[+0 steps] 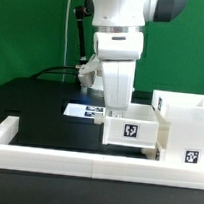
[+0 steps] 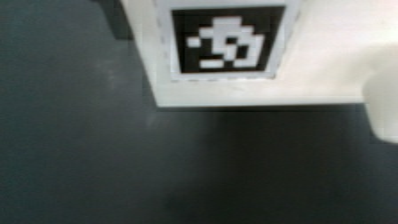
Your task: Assemble drawer
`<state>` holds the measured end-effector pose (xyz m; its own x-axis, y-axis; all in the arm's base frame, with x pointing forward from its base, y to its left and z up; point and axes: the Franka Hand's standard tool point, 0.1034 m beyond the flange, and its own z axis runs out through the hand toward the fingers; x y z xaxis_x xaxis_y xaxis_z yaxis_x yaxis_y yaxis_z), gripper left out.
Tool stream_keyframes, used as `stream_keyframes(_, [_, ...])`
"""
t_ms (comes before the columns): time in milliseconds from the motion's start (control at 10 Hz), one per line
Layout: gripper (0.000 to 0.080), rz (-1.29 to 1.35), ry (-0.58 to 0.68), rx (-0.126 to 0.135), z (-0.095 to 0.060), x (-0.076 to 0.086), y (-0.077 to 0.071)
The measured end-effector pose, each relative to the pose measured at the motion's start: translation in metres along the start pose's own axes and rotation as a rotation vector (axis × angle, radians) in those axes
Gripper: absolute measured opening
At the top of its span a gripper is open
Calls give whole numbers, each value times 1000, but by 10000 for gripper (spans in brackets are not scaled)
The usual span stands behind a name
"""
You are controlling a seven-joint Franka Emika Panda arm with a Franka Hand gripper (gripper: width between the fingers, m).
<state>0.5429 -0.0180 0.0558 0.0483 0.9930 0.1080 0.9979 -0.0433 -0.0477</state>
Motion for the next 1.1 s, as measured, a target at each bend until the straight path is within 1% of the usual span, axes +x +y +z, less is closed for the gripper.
stream_keyframes(500, [41,-57,-5,3,1,2,-1])
stream_keyframes(600, [41,-70,-5,2,1,2,-1])
stream_keyframes(800, [41,-98,-6,-9,-2,-3,3])
stream_keyframes(1100, [41,-82,-6,-12,-5,3,7])
